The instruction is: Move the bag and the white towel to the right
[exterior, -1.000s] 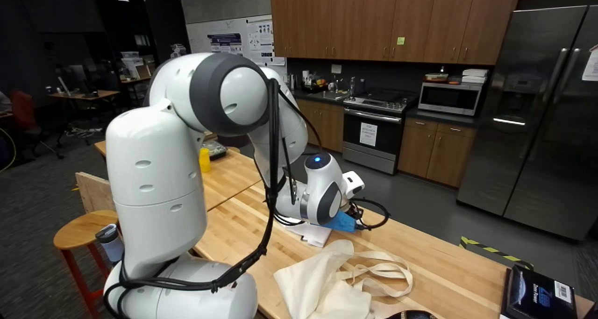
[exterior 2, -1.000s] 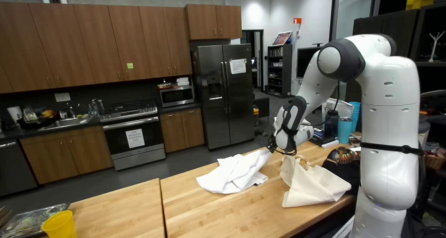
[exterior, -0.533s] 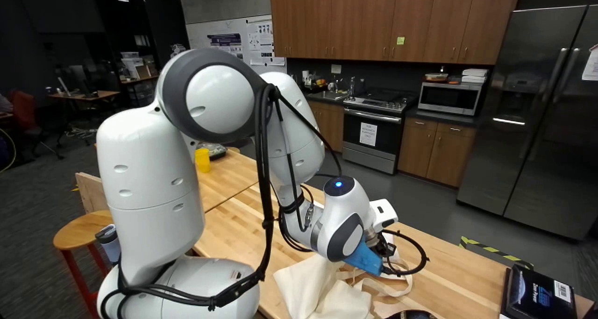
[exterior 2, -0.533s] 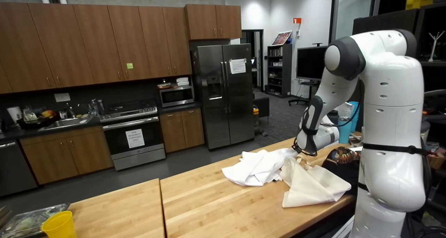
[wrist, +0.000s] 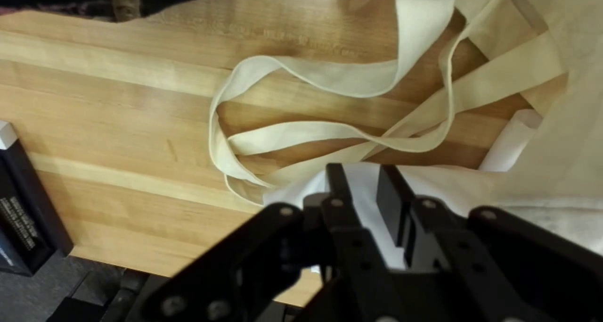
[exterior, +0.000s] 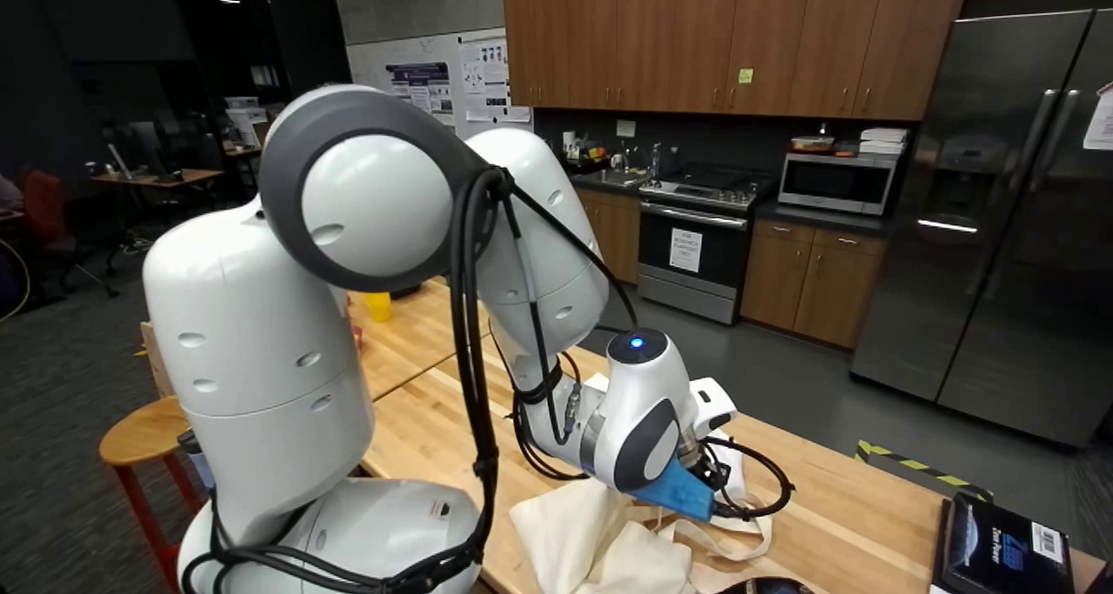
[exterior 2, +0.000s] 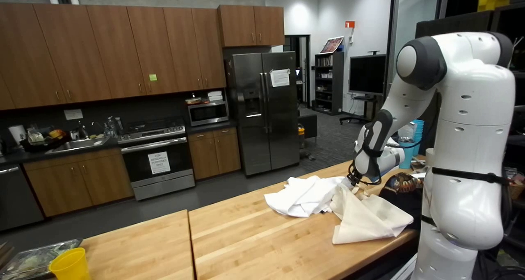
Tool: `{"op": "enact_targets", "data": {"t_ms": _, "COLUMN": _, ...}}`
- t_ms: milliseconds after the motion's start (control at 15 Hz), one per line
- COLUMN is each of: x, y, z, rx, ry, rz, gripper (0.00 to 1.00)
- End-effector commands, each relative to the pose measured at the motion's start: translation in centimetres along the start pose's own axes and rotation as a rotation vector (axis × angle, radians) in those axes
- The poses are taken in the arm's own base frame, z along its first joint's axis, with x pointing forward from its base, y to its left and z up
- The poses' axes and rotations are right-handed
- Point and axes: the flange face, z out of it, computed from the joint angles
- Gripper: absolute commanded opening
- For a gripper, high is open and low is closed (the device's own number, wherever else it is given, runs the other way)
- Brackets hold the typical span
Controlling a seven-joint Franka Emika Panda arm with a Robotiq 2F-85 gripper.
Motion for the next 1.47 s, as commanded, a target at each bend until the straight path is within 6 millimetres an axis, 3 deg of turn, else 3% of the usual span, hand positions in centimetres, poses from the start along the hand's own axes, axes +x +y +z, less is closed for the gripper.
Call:
{"op": "enact_targets", "data": {"t_ms": 0, "x": 0.0, "y": 0.0, "z": -0.1, "rx": 0.003, "ry": 0.001, "rz": -0.003, "gripper": 0.26}}
{"op": "enact_targets", "data": {"t_ms": 67, "x": 0.0, "y": 0.0, "z": -0.1, "rx": 0.003, "ry": 0.0, "rz": -0.003, "gripper": 0.51}}
{"op": "enact_targets", "data": {"t_ms": 267, "x": 2.5, "y": -2.9, "z": 1.8, "rx": -0.027, "ry": 0.046, "rz": -0.022, "gripper": 0.62}}
{"op": "enact_targets", "data": {"t_ms": 533, "x": 9.5, "y": -5.0, "z": 1.5, "rx": -0.116, "ry": 0.219, "rz": -0.025, "gripper": 0.88}}
{"op": "enact_targets", "data": {"t_ms": 667, "x": 12.6, "y": -7.0, "z": 1.4, "rx": -0.148, "ry": 0.255, "rz": -0.015, "gripper": 0.99}}
{"op": "enact_targets", "data": {"t_ms": 800, "x": 14.5, "y": -9.4, "z": 1.8, "rx": -0.151, "ry": 0.202, "rz": -0.007, "gripper": 1.0}}
{"op": "enact_targets", "data": {"t_ms": 1133, "x": 16.2, "y": -17.2, "z": 2.0, "rx": 0.026, "ry": -0.092, "rz": -0.095, "gripper": 1.0}}
{"op": "enact_targets", "data": {"t_ms": 1400, "x": 17.8, "y": -19.0, "z": 3.3, "rx": 0.06, "ry": -0.248, "rz": -0.065, "gripper": 1.0}}
